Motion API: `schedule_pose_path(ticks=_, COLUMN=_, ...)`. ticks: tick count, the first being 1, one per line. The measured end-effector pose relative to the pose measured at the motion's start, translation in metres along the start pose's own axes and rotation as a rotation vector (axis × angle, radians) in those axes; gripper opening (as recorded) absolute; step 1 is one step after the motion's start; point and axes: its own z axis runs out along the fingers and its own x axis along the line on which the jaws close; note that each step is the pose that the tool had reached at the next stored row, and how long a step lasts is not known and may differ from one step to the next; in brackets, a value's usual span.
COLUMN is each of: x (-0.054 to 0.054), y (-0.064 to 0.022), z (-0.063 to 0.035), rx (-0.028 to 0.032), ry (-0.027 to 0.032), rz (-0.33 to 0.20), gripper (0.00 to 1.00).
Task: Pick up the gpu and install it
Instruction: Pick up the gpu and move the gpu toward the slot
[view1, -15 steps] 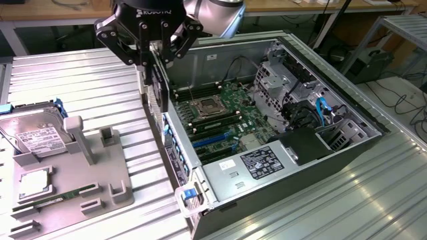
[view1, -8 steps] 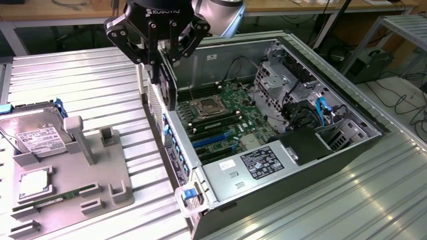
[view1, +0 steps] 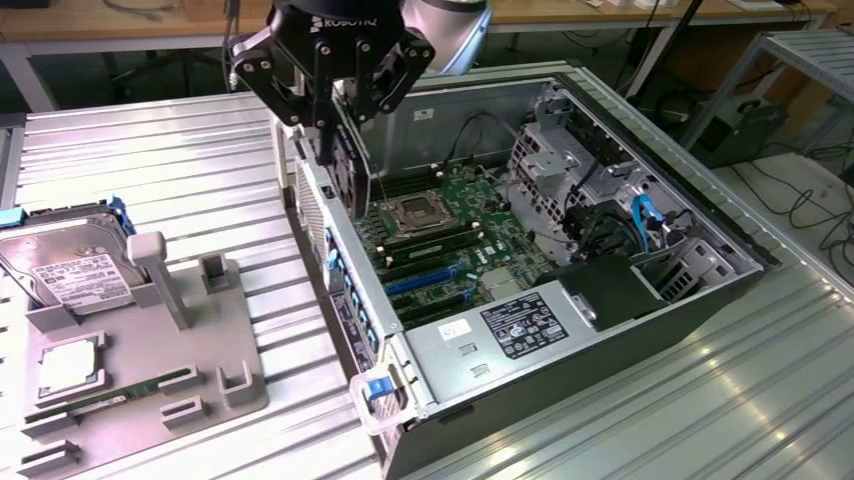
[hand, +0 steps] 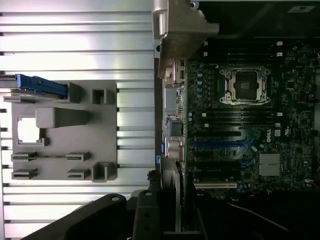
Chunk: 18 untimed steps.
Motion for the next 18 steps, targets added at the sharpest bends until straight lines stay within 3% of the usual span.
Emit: schedule_pose_path(ticks=18, x=-0.023, y=0.0002, z=0.0001, rx=0.0002, ry=0.0000, rz=0.000, gripper=0.28)
